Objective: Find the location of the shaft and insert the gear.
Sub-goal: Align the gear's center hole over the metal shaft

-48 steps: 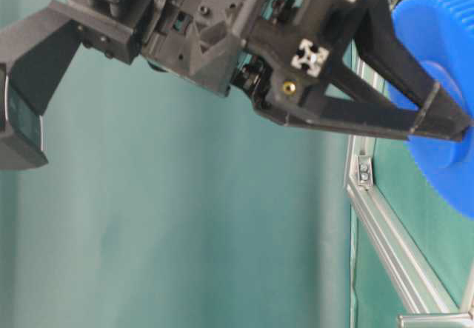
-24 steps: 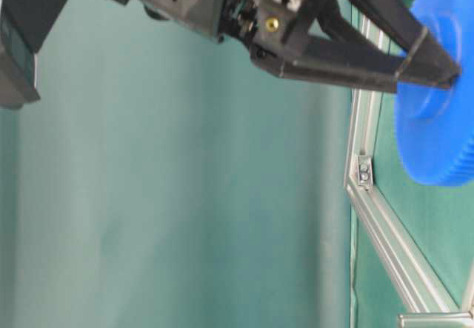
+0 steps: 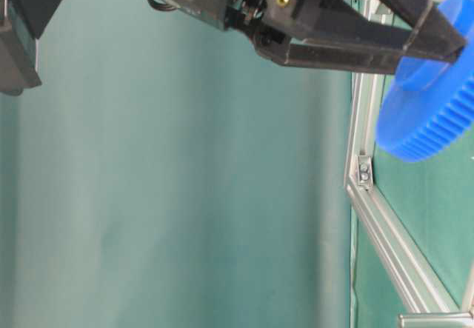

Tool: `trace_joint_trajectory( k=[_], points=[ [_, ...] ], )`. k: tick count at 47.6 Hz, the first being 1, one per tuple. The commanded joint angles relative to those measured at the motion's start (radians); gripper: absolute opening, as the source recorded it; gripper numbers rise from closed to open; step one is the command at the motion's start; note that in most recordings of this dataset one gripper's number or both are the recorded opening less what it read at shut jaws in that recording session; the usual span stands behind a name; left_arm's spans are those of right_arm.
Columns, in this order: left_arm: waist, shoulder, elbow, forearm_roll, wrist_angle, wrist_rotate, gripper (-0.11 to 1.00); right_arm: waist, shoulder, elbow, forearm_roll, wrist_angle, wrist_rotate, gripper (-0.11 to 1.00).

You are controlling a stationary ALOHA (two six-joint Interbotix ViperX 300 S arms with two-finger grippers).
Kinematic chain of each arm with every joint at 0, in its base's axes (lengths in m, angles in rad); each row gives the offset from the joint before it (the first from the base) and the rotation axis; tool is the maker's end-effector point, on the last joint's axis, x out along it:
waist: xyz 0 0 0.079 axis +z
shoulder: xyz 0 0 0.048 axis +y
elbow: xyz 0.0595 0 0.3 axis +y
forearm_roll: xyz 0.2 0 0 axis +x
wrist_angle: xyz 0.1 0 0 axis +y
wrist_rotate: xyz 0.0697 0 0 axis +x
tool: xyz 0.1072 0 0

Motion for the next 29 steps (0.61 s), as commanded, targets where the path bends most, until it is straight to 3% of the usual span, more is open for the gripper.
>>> trace_joint_trajectory(
  k=[1,29],
  points=[
    [0.0,0.006,-0.029,-0.002,-0.003,0.0,0.01,-0.014,-0.003,-0.021,-0.009,-0.023,-0.006,0.68],
    [0.0,0.006,-0.028,-0.002,-0.005,0.0,0.01,-0.015,0.038,-0.083,-0.078,-0.038,-0.009,0.68]
  ],
)
